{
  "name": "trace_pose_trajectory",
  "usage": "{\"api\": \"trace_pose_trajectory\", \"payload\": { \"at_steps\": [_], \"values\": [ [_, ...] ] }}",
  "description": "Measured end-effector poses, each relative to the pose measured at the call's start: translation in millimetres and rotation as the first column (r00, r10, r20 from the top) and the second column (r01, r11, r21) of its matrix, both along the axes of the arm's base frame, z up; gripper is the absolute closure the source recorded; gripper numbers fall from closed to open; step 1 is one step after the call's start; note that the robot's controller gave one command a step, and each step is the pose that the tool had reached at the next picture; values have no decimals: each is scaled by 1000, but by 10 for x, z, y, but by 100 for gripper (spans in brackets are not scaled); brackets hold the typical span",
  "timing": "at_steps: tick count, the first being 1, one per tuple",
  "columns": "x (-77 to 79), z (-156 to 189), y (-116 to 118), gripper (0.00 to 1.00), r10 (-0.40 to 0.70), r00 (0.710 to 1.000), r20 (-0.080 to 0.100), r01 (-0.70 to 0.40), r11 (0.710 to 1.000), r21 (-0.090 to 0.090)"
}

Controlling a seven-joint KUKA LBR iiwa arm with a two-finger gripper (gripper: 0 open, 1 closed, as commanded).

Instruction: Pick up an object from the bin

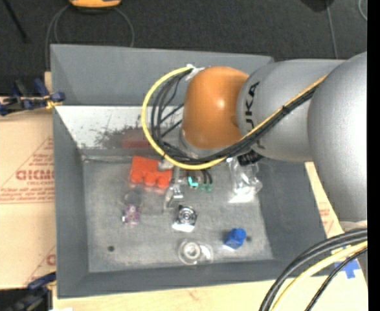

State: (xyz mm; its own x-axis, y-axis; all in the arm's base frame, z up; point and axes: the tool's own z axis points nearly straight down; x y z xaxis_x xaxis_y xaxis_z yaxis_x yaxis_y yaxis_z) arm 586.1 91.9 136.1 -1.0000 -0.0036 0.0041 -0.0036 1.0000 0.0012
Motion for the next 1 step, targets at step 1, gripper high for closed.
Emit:
{"api": "trace_pose_trajectory", "payload": {
  "at_steps": [1],
  "values": [
    [530,-533,-50,0,42,999,14,-42,999,0]
  ]
}}
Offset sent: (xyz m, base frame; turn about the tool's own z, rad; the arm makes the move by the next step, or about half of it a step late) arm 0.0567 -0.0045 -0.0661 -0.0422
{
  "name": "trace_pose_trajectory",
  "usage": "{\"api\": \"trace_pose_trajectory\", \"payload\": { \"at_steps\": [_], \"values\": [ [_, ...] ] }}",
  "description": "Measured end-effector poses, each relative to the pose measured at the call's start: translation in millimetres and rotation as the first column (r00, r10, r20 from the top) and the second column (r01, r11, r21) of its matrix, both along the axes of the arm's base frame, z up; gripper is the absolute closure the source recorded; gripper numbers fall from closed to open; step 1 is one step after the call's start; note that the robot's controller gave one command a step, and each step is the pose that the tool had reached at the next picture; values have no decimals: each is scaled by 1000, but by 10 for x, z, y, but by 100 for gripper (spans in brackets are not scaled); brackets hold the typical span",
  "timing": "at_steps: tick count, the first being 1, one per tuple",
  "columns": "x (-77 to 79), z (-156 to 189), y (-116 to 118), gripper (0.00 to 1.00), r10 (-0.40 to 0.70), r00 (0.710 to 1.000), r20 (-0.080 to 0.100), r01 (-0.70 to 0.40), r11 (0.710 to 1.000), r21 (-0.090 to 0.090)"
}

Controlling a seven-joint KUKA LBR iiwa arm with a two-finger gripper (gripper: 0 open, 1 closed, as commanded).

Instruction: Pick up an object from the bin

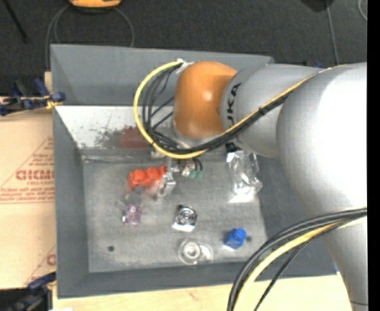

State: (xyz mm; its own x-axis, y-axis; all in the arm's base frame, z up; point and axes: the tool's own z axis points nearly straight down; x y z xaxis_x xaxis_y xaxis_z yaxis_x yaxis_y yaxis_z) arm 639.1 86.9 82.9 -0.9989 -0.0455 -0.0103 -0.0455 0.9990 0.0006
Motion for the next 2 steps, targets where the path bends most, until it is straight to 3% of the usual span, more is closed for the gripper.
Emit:
{"api": "trace_pose_trajectory", "payload": {
  "at_steps": [1,2],
  "values": [
    [53,-59,31,0,-134,991,-8,134,991,3],
    [73,-38,28,0,-134,991,-4,134,991,2]
  ]
}}
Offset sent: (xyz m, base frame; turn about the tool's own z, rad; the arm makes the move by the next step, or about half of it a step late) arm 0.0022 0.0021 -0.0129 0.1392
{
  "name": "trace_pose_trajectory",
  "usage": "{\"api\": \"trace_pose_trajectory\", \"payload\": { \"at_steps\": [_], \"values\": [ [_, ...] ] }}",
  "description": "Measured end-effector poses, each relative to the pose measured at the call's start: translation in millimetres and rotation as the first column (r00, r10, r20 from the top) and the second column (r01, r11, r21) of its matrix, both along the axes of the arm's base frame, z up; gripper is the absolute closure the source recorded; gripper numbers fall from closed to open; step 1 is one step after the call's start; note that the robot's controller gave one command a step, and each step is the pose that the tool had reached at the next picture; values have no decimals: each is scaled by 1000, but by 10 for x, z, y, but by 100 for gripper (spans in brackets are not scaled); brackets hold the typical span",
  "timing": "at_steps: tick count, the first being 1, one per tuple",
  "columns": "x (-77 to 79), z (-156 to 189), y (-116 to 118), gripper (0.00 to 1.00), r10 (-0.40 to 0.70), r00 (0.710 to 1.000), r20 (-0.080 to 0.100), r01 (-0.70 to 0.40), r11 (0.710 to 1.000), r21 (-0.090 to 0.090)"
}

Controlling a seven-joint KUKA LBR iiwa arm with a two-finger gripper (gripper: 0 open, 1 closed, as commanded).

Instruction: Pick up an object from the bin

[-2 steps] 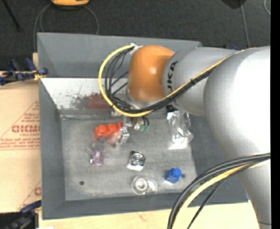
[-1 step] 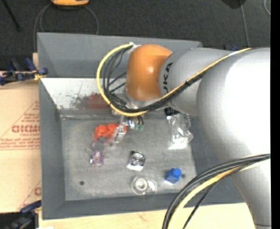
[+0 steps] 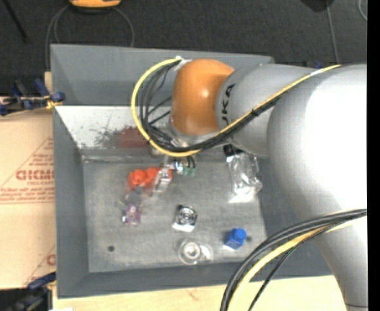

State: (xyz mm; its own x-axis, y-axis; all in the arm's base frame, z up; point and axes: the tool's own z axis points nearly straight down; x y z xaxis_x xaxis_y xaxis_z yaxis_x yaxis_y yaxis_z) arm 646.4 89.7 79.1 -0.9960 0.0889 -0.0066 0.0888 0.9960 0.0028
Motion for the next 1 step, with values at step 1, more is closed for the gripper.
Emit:
{"api": "trace_pose_trajectory", "payload": {
  "at_steps": [1],
  "values": [
    [15,12,-4,0,0,1000,0,0,1000,0]
  ]
}}
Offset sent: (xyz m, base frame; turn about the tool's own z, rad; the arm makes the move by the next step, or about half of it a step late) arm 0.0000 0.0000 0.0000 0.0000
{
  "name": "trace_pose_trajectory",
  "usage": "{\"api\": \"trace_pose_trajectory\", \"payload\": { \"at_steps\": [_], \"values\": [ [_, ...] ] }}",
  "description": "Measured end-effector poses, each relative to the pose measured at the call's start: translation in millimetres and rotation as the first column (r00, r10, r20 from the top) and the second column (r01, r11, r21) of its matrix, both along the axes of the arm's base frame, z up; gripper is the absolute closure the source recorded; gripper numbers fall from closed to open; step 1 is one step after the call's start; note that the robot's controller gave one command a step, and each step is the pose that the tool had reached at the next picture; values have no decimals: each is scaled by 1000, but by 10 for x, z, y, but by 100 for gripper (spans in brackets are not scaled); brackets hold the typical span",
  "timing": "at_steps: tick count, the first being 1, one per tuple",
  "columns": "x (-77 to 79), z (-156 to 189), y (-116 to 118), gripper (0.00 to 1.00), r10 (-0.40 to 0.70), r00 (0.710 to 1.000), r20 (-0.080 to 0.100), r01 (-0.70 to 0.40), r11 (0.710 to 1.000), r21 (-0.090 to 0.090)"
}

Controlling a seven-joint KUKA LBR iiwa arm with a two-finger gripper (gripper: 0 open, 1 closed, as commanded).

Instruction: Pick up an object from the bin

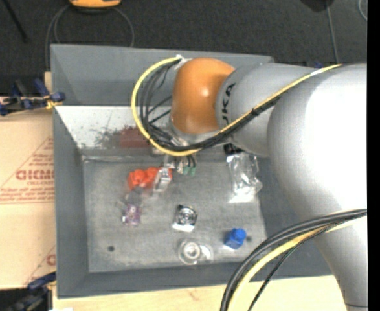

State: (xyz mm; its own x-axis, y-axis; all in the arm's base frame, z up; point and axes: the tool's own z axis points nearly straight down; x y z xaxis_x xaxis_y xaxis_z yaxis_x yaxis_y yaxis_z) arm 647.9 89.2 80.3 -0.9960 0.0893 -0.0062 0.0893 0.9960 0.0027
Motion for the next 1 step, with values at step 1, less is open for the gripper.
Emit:
{"api": "trace_pose_trajectory", "payload": {
  "at_steps": [1],
  "values": [
    [28,-29,42,0,-52,999,-2,52,999,-1]
  ]
}}
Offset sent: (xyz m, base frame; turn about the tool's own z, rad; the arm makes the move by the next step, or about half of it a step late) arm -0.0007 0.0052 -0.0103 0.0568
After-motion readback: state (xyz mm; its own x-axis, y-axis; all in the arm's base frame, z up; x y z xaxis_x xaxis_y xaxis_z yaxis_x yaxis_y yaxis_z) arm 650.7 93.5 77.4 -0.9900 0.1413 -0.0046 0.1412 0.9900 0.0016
